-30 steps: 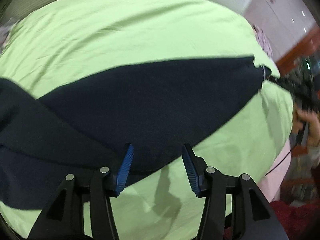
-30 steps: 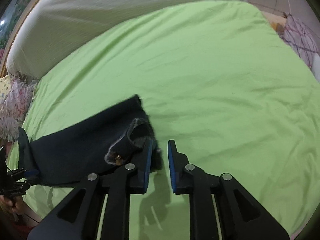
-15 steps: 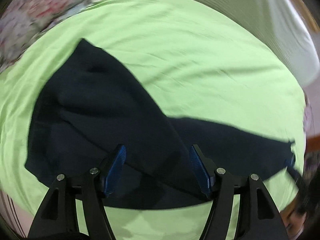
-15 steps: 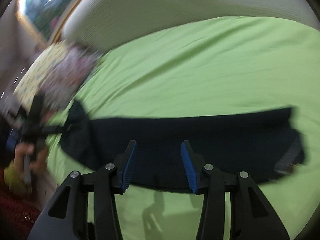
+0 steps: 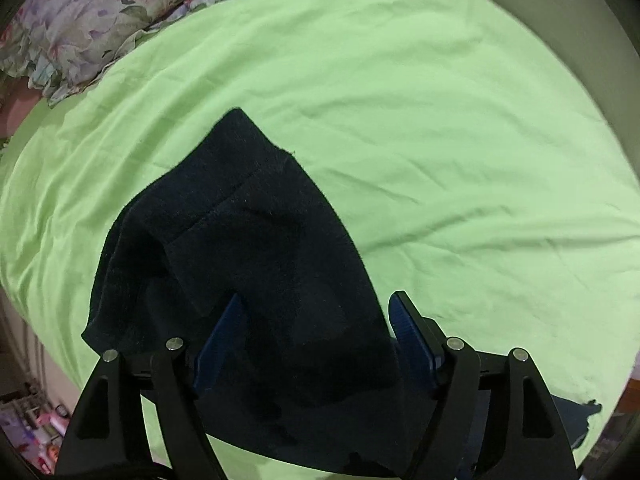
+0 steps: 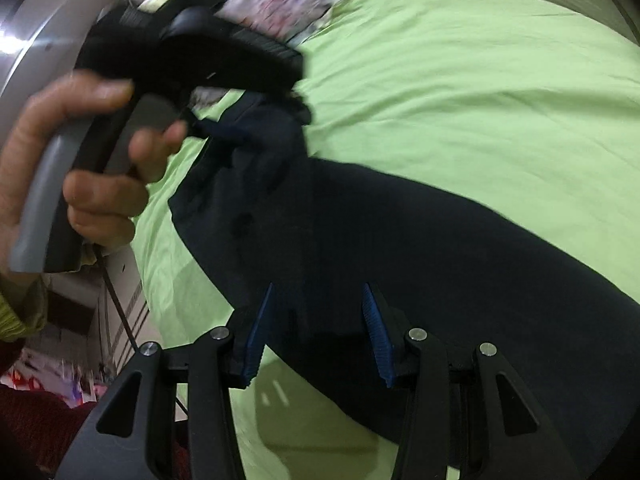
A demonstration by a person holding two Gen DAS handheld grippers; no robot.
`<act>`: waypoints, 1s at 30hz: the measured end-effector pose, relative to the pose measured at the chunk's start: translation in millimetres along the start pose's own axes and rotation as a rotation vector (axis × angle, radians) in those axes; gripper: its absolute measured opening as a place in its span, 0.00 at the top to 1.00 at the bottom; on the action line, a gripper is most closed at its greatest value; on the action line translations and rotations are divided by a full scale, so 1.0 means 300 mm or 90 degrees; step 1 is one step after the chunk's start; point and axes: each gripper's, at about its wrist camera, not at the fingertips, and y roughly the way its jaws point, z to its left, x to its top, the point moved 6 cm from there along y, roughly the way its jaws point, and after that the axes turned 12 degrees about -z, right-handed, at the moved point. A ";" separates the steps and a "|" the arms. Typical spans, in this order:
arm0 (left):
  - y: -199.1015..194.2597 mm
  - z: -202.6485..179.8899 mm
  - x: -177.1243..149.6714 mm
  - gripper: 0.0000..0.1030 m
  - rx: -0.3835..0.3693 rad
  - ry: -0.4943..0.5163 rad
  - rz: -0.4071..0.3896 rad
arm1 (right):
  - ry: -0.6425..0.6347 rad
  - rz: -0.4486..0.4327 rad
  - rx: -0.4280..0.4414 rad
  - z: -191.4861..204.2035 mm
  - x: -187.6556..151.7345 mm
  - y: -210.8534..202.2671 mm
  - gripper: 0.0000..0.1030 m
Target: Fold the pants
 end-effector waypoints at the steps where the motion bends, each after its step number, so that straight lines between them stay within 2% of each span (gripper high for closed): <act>1: 0.016 -0.001 -0.003 0.26 0.008 -0.001 0.008 | -0.005 0.007 -0.003 0.006 -0.006 0.020 0.55; 4: 0.045 -0.002 -0.005 0.28 0.014 -0.007 0.012 | -0.004 0.011 -0.003 0.009 -0.020 0.052 0.55; 5: 0.051 0.001 -0.002 0.34 0.010 -0.007 0.005 | -0.004 0.011 -0.004 0.011 -0.021 0.059 0.55; 6: 0.054 0.000 -0.002 0.41 0.006 -0.006 0.000 | -0.005 0.009 -0.004 0.014 -0.021 0.064 0.62; 7: 0.056 0.005 -0.001 0.64 -0.003 0.000 -0.007 | -0.008 0.008 -0.006 0.017 -0.022 0.065 0.70; 8: 0.054 0.012 -0.016 0.81 -0.018 0.002 -0.007 | -0.014 0.008 -0.014 0.017 -0.024 0.066 0.87; 11: 0.022 0.068 -0.038 0.92 -0.088 -0.029 -0.015 | -0.018 -0.001 -0.008 0.029 -0.010 0.054 0.93; 13: -0.018 0.119 -0.050 0.92 -0.144 -0.062 -0.035 | -0.034 -0.008 -0.010 0.044 0.002 0.031 0.93; 16: -0.069 0.217 -0.082 0.93 -0.202 -0.110 -0.057 | -0.065 -0.019 0.001 0.088 0.012 -0.004 0.93; 21: -0.139 0.397 -0.201 0.93 -0.290 -0.182 -0.093 | -0.144 -0.005 -0.006 0.163 -0.010 -0.016 0.93; 24: -0.146 0.469 -0.255 0.93 -0.312 -0.192 -0.104 | -0.182 0.015 -0.019 0.181 -0.027 0.004 0.93; 30: -0.120 0.537 -0.343 0.93 -0.335 -0.229 -0.101 | -0.198 0.042 -0.020 0.189 -0.040 0.025 0.94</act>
